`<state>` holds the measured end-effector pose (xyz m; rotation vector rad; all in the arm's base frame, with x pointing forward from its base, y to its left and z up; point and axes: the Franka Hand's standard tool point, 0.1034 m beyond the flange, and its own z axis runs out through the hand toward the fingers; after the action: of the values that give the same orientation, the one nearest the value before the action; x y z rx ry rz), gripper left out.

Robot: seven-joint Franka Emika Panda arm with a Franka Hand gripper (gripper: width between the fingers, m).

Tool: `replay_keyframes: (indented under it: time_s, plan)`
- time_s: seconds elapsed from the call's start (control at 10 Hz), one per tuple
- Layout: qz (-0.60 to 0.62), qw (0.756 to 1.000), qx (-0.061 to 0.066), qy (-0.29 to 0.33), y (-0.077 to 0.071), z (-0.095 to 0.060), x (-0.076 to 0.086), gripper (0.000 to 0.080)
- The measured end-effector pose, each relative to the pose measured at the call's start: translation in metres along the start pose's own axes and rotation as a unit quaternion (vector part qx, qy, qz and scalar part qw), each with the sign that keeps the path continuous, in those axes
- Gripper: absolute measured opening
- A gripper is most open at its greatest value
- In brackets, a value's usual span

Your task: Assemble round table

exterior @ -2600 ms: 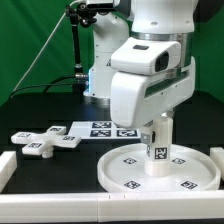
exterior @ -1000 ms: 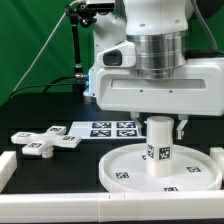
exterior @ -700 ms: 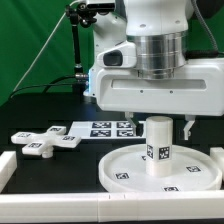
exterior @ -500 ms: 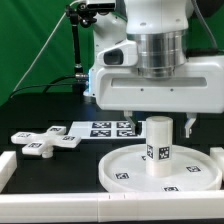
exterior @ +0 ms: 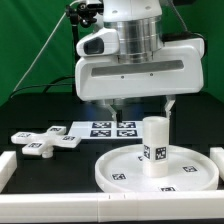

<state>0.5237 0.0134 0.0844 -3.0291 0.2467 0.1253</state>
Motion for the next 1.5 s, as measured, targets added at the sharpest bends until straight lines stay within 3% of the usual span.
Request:
replay_keyframes:
  time_s: [0.3, 0.4, 0.5, 0.6, 0.9, 1.0, 1.1, 1.2, 1.3, 1.4, 1.5]
  plan:
    - [-0.047, 0.999, 0.0, 0.001, 0.004, -0.001, -0.001, 0.0649]
    - [-0.107, 0.994, 0.0, 0.009, 0.013, -0.003, -0.004, 0.0649]
    - [-0.167, 0.986, 0.006, 0.01, 0.032, 0.001, -0.016, 0.0649]
    - [-0.164, 0.986, 0.007, 0.012, 0.045, -0.004, -0.017, 0.0649]
    - [-0.163, 0.987, 0.007, 0.01, 0.043, -0.001, -0.018, 0.0649]
    - [-0.175, 0.984, 0.002, 0.011, 0.044, -0.001, -0.017, 0.0649]
    - [-0.227, 0.973, -0.028, 0.024, 0.051, -0.001, -0.014, 0.0649]
    - [-0.242, 0.969, -0.046, 0.033, 0.063, -0.004, -0.014, 0.0649]
    - [-0.251, 0.965, -0.055, 0.051, 0.076, -0.007, -0.01, 0.0649]
    - [-0.261, 0.963, -0.052, 0.045, 0.085, -0.007, -0.011, 0.0649]
    - [-0.259, 0.964, -0.051, 0.045, 0.082, -0.007, -0.011, 0.0649]
